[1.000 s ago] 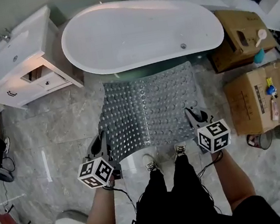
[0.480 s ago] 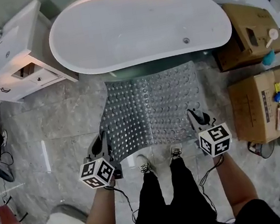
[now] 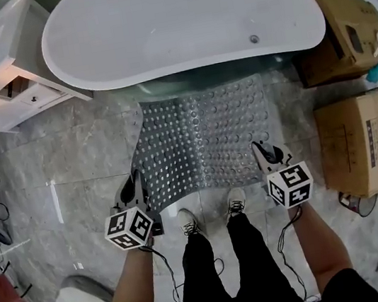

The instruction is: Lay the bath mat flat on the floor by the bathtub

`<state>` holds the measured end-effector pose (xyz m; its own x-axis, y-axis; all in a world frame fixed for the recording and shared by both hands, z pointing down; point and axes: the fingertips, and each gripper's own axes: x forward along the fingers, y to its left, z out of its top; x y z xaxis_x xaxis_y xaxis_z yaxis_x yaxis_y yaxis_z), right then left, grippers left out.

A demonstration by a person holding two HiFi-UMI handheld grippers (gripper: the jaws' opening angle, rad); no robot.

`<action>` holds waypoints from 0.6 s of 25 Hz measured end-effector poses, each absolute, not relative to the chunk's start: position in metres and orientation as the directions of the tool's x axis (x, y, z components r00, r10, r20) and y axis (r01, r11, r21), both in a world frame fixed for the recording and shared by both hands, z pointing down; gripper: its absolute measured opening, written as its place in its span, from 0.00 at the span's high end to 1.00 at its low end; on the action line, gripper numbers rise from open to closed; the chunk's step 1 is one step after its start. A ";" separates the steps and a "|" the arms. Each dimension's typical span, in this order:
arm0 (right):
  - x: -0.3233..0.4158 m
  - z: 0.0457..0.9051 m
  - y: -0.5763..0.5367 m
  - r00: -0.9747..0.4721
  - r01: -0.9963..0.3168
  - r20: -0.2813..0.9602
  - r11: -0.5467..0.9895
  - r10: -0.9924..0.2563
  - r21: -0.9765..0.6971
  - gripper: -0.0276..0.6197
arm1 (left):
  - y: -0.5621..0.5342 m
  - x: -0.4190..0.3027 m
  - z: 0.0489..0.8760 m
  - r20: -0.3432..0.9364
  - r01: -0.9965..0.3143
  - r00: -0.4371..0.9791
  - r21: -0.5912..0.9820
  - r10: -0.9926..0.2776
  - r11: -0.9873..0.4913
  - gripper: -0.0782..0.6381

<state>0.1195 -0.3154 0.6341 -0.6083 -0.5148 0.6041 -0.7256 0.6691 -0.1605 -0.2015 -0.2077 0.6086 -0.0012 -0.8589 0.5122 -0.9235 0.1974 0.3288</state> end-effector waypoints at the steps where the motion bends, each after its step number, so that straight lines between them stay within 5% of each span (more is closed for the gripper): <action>1: 0.119 0.647 -0.316 -0.608 -0.725 0.606 0.671 -0.514 -0.158 0.91 | -0.210 -0.202 0.621 0.513 -0.926 0.001 0.325 -0.858 0.193 0.85; 15: 0.105 0.814 -0.341 -0.598 -0.724 0.601 0.679 -0.531 -0.121 0.91 | -0.240 -0.219 0.791 0.515 -0.954 0.027 0.268 -0.857 0.132 0.85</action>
<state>0.1046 -0.3407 0.8138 -0.5978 -0.5306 0.6009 -0.7241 0.6790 -0.1209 -0.2188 -0.2404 0.7911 0.0267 -0.8568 0.5150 -0.9543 0.1315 0.2684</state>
